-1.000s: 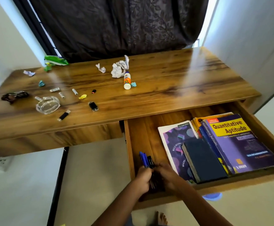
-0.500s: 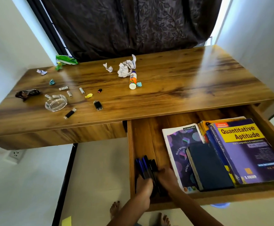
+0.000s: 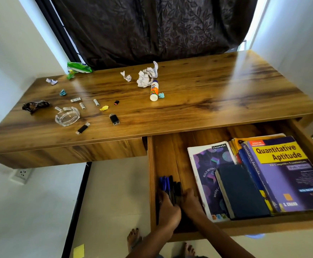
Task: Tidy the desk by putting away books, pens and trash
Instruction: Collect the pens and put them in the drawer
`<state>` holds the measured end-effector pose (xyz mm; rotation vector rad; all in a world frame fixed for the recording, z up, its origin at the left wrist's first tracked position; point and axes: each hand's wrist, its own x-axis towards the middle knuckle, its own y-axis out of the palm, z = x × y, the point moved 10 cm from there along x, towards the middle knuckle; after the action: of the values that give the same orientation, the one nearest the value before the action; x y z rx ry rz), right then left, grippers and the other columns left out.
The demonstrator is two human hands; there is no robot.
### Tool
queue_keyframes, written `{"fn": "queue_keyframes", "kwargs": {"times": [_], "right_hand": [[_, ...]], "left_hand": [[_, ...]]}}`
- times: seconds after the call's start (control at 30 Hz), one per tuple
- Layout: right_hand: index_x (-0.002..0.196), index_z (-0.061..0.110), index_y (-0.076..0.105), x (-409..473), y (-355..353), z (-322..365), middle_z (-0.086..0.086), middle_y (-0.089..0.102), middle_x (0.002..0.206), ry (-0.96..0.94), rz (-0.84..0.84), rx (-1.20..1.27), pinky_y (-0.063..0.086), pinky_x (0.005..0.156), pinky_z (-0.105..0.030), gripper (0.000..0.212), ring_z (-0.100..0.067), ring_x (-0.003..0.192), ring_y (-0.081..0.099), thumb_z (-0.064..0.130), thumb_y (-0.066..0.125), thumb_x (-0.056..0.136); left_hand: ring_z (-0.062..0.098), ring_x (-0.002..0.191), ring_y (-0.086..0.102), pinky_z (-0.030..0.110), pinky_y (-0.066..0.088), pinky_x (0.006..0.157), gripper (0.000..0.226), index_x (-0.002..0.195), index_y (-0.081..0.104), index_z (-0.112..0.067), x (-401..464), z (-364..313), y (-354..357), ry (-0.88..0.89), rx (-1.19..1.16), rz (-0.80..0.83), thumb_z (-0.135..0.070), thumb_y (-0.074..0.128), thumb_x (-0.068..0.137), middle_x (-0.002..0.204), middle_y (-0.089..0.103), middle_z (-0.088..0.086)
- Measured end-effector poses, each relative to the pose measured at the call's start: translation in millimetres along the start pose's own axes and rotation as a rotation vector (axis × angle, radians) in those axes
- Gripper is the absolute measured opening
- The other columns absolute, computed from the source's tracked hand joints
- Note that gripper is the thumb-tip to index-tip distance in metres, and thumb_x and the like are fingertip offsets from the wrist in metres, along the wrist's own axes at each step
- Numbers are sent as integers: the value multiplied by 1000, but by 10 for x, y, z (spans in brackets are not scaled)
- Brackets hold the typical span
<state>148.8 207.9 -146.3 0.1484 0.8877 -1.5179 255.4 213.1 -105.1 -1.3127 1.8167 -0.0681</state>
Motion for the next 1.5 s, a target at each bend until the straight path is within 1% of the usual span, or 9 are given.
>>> {"fn": "queue_keyframes", "kwargs": {"times": [0.07,0.13,0.27,0.5,0.7,0.87,1.03,1.2,1.5], "right_hand": [[123,12,39,5,-55,23,-12,44,124,-18,-58,-13,44,81,-29,34,-19,101,51,16,52,92],[123,13,41,11,-83,30,-12,43,126,-33,-91,-7,44,83,-30,34,-20,104,50,15,53,92],[116,14,44,9,-66,25,-8,45,119,-51,-89,28,39,78,-26,32,-13,92,46,22,59,89],[113,15,50,38,-64,-25,-8,48,120,-58,-76,14,39,70,-19,27,-15,96,51,16,60,88],[118,6,53,12,-90,22,-14,56,118,-92,-73,-25,48,94,-37,27,-23,105,57,6,48,92],[125,8,48,-25,-75,46,-11,55,119,-112,-57,-14,49,94,-37,32,-21,107,57,6,46,93],[124,9,51,-30,-92,74,-10,59,117,-130,-60,-10,50,93,-37,30,-20,106,59,6,44,95],[126,10,50,-25,-78,124,-9,56,122,-166,-48,-45,48,89,-26,32,-19,110,56,5,45,94],[122,10,52,-9,-47,110,-9,59,118,-152,-17,-45,47,83,-22,29,-18,106,57,3,44,94]], "left_hand": [[22,143,23,19,38,102,68,151,-7,-14,8,-191,-79,149,232,-52,-12,38,100,160,-6,9],[27,147,-6,32,18,118,71,149,-11,-9,42,-267,-10,227,527,2,-12,40,100,158,-18,11],[34,147,-2,41,20,119,83,147,-17,-2,69,-14,176,83,759,163,-14,47,96,156,-17,20],[34,146,-8,42,12,120,80,148,-12,-5,82,28,217,125,890,108,-16,48,97,157,-15,19],[33,147,-4,42,4,121,82,149,-5,-1,298,-351,-17,319,1014,-45,-10,54,92,158,-7,19],[29,147,8,42,20,118,76,151,1,-10,509,-616,-74,419,959,85,-3,50,93,160,-1,9],[30,128,45,41,46,100,55,139,40,-7,566,-682,-71,481,953,73,5,54,87,153,27,9],[29,104,60,38,51,87,28,117,57,-4,519,-678,-90,517,1044,10,0,53,90,127,52,14],[27,103,59,36,48,89,19,108,63,-4,512,-631,-86,511,1241,-102,-9,51,94,116,60,16]]}}
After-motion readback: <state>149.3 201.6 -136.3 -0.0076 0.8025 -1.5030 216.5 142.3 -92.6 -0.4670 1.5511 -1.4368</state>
